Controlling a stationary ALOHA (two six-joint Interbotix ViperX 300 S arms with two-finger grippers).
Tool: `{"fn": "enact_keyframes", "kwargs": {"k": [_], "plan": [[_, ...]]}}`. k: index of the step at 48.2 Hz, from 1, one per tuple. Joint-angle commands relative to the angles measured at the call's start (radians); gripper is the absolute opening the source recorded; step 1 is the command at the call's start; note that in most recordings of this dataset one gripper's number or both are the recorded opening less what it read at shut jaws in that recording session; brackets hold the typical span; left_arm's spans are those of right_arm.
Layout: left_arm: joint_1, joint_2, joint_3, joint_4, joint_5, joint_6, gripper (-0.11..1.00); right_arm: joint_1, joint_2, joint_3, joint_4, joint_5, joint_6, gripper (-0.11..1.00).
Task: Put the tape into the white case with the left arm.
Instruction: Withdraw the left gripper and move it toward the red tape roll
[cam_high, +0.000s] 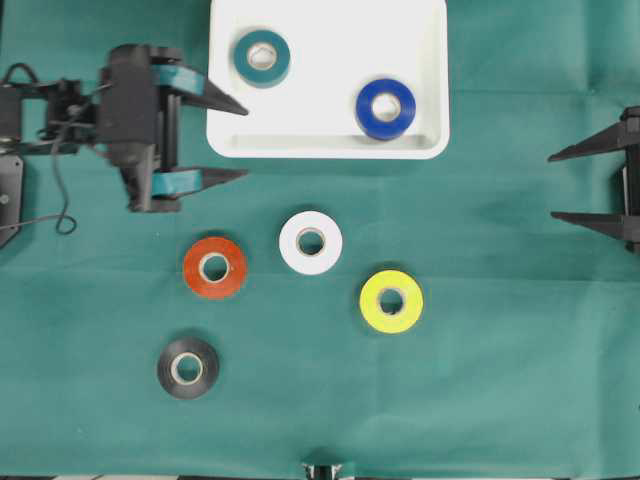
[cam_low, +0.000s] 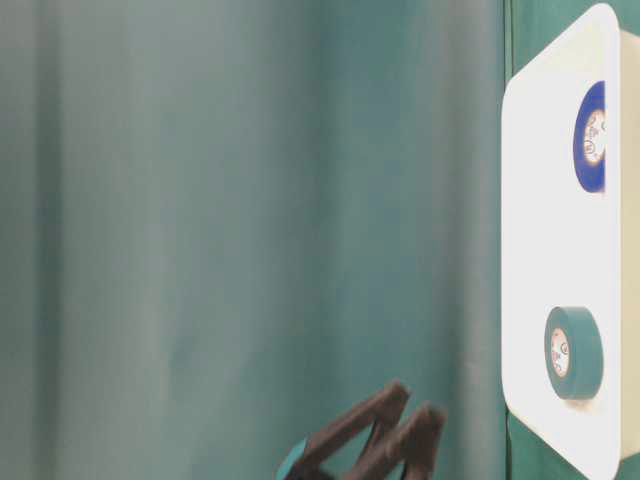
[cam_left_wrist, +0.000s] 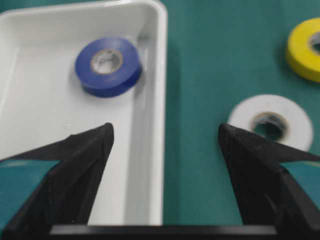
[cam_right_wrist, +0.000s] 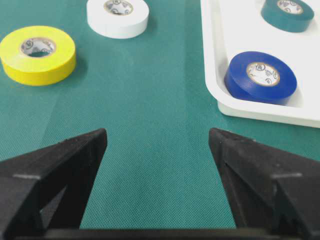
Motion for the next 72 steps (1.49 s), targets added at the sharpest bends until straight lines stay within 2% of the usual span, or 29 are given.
{"fn": "enact_keyframes", "kwargs": {"k": [1, 9, 47, 72], "plan": [[-0.031, -0.049, 0.017, 0.000, -0.025, 0.009, 0.86, 0.000, 0.006, -0.011, -0.002, -0.009, 0.002, 0.86], [-0.069, -0.077, 0.044, 0.000, -0.034, 0.028, 0.86, -0.002, 0.006, -0.011, -0.002, -0.011, 0.002, 0.86], [-0.072, -0.060, 0.044, -0.002, -0.034, 0.028, 0.86, 0.000, 0.006, -0.012, -0.002, -0.009, 0.002, 0.86], [-0.204, -0.060, 0.095, -0.005, 0.100, 0.009, 0.85, 0.000, 0.006, -0.012, -0.002, -0.009, 0.002, 0.86]]}}
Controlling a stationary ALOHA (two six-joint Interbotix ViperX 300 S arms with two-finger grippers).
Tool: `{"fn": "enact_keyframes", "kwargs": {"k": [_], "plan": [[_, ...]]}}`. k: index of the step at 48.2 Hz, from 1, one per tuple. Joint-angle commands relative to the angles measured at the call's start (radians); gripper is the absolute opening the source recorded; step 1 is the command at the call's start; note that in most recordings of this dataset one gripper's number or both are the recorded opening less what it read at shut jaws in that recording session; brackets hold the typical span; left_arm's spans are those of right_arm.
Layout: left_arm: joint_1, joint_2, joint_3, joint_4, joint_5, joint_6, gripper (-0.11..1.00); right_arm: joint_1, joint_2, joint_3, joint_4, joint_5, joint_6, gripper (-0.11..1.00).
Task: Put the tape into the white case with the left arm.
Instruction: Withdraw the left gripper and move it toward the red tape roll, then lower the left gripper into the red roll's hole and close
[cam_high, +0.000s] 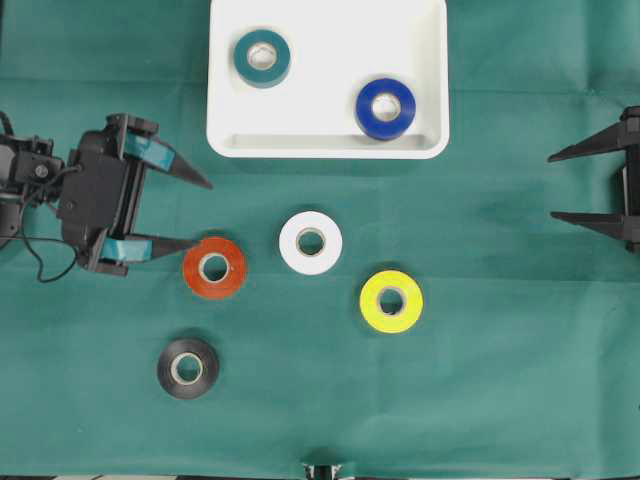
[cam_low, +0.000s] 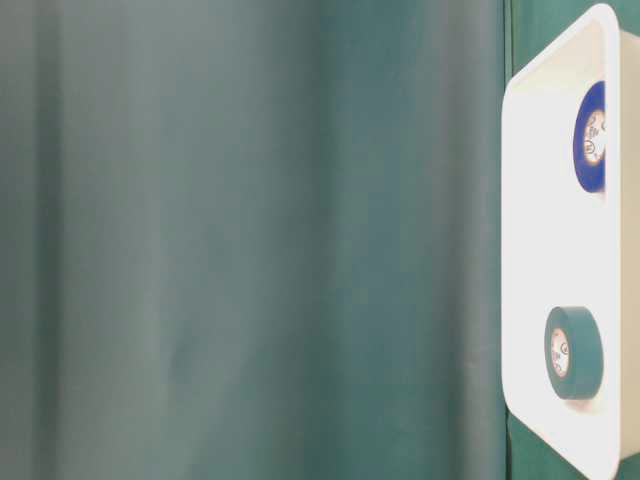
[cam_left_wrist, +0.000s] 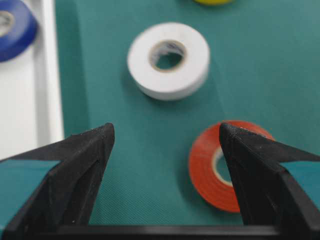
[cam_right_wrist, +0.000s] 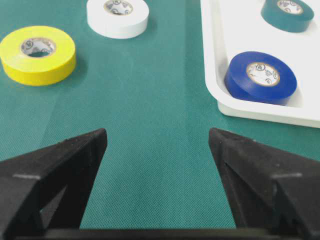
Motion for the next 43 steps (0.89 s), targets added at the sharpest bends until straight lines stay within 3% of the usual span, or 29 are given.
{"fn": "enact_keyframes", "kwargs": {"k": [1, 14, 43], "plan": [[-0.017, -0.006, -0.012, -0.003, 0.023, -0.005, 0.85, 0.000, 0.008, -0.011, 0.000, -0.009, 0.002, 0.86], [-0.017, 0.018, -0.021, -0.003, 0.023, -0.005, 0.85, 0.000, 0.008, -0.011, 0.000, -0.009, 0.002, 0.86], [-0.020, 0.316, -0.123, -0.003, 0.029, -0.006, 0.85, -0.002, 0.006, -0.011, 0.000, -0.009, 0.002, 0.86]]}}
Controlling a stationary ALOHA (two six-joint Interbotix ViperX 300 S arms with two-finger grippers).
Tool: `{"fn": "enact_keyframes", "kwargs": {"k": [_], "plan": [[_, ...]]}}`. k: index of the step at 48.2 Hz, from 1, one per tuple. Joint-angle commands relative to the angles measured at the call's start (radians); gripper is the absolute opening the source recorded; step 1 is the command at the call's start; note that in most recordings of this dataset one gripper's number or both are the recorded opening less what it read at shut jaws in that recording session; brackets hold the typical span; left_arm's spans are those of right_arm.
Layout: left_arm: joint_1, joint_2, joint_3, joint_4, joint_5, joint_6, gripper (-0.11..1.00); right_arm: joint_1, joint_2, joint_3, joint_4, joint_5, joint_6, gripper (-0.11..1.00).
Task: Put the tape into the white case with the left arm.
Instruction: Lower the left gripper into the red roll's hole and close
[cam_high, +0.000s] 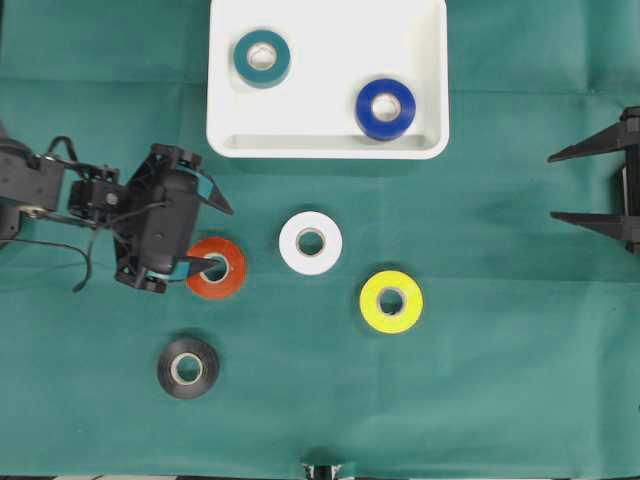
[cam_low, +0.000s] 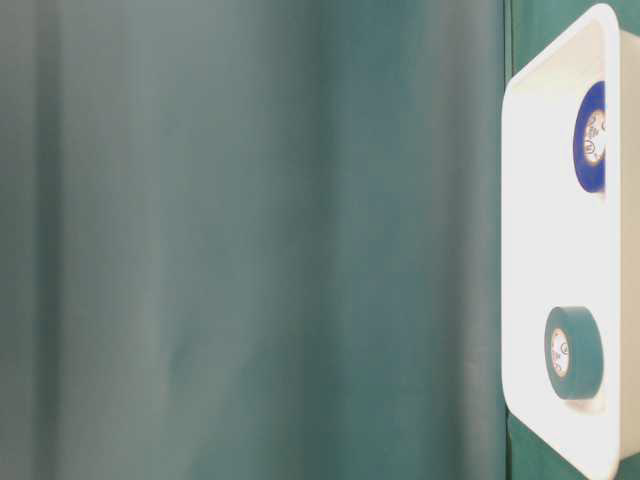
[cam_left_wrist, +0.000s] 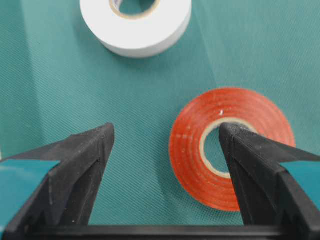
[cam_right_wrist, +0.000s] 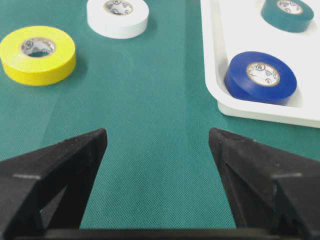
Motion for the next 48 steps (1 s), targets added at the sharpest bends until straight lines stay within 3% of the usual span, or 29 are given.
{"fn": "enact_keyframes", "kwargs": {"k": [1, 41, 48], "plan": [[-0.005, 0.018, -0.023, -0.002, -0.003, -0.002, 0.85, -0.002, 0.005, -0.012, 0.000, -0.009, 0.002, 0.86], [-0.003, 0.123, -0.049, -0.002, -0.003, 0.000, 0.85, -0.002, 0.005, -0.011, 0.000, -0.009, 0.002, 0.86], [-0.003, 0.121, -0.052, -0.002, -0.002, 0.003, 0.75, -0.002, 0.005, -0.012, 0.000, -0.009, 0.002, 0.86]]}}
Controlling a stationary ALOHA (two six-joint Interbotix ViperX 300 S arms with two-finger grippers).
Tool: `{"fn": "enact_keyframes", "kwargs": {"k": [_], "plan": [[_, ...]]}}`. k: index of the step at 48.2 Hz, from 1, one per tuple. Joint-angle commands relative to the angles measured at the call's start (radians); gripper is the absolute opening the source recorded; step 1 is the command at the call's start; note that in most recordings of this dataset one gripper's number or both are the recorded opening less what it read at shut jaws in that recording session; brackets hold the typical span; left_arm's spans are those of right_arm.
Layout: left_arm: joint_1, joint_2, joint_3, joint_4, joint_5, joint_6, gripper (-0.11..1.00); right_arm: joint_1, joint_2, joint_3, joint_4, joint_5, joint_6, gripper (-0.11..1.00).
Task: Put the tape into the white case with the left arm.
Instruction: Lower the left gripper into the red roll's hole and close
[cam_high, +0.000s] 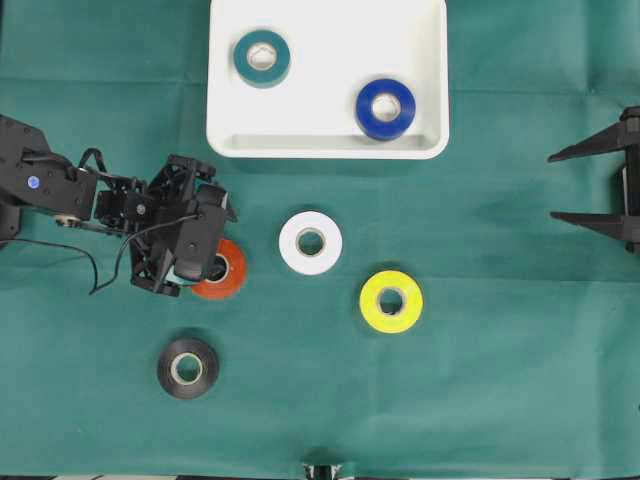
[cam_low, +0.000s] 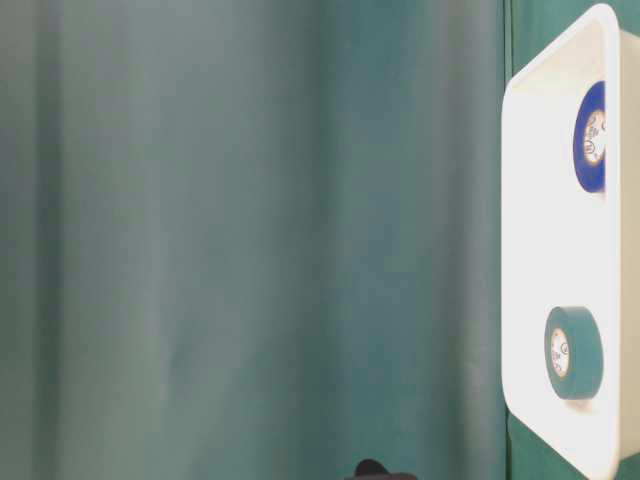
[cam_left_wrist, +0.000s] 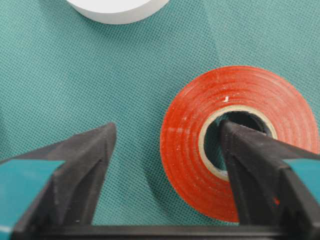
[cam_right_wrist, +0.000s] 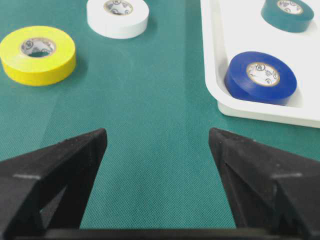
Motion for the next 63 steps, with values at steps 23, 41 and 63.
{"fn": "enact_keyframes", "kwargs": {"k": [23, 41, 63], "plan": [[-0.002, -0.020, -0.018, -0.002, 0.000, 0.002, 0.26, 0.000, 0.006, -0.012, 0.000, -0.011, 0.002, 0.86], [-0.014, -0.117, -0.051, -0.002, 0.104, 0.000, 0.26, -0.002, 0.005, -0.012, 0.000, -0.009, 0.002, 0.86], [-0.012, -0.204, -0.069, -0.002, 0.196, 0.003, 0.26, -0.002, 0.005, -0.012, -0.002, -0.011, 0.002, 0.86]]}}
